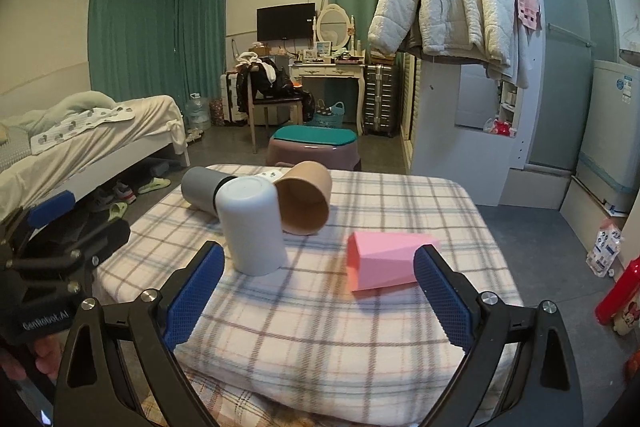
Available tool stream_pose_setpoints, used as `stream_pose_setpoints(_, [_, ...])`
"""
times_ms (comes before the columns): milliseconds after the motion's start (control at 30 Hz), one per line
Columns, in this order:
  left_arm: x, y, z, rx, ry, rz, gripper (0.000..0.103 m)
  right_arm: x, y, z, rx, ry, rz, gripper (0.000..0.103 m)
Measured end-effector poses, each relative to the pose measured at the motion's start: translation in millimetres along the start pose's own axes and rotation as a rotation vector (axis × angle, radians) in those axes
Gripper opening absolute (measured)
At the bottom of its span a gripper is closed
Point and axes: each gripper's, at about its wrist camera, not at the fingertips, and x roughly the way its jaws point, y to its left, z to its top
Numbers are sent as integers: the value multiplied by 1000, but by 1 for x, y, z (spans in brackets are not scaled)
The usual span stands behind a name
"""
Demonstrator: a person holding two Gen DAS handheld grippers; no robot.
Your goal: Flip cup upside down
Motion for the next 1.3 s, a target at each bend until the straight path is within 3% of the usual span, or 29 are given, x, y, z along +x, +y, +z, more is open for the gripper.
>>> stream_pose_setpoints(100, [-2, 3, -6, 5, -10, 41, 103, 5, 4, -5, -7, 8, 8, 99])
stream_pose_setpoints(300, [0, 6, -5, 5, -2, 54, 103, 15, 9, -10, -15, 33, 15, 99])
stream_pose_setpoints(1300, [4, -1, -10, 0, 26, 34, 103, 20, 2, -18, -5, 40, -7, 103])
